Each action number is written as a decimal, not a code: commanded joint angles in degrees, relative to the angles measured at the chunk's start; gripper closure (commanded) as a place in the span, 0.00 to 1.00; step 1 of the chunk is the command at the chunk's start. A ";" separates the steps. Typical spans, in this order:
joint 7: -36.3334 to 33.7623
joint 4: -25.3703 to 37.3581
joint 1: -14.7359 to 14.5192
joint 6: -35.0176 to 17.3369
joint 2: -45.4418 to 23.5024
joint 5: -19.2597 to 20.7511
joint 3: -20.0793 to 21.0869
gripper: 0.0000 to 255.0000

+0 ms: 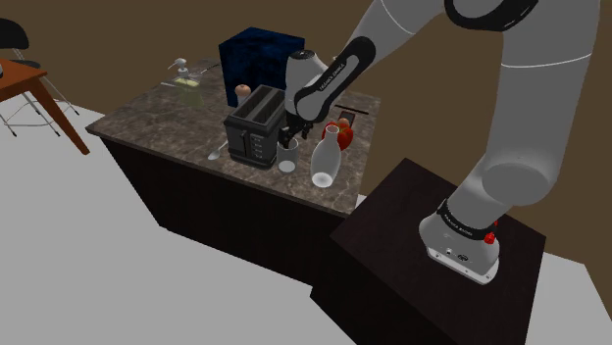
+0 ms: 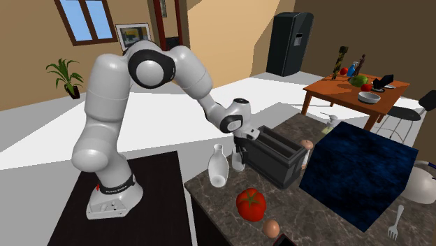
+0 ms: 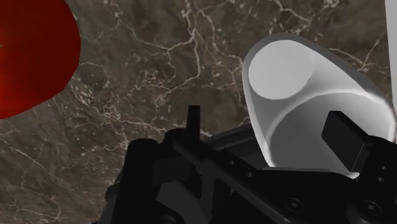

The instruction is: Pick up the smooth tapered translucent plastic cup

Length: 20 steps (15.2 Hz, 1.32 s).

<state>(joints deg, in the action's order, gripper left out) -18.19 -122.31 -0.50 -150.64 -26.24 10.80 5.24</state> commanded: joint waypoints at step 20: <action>0.73 -0.16 0.43 2.76 2.97 -0.84 0.62 1.00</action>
<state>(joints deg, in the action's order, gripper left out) -17.76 -122.46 -0.26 -148.55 -23.98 10.18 5.72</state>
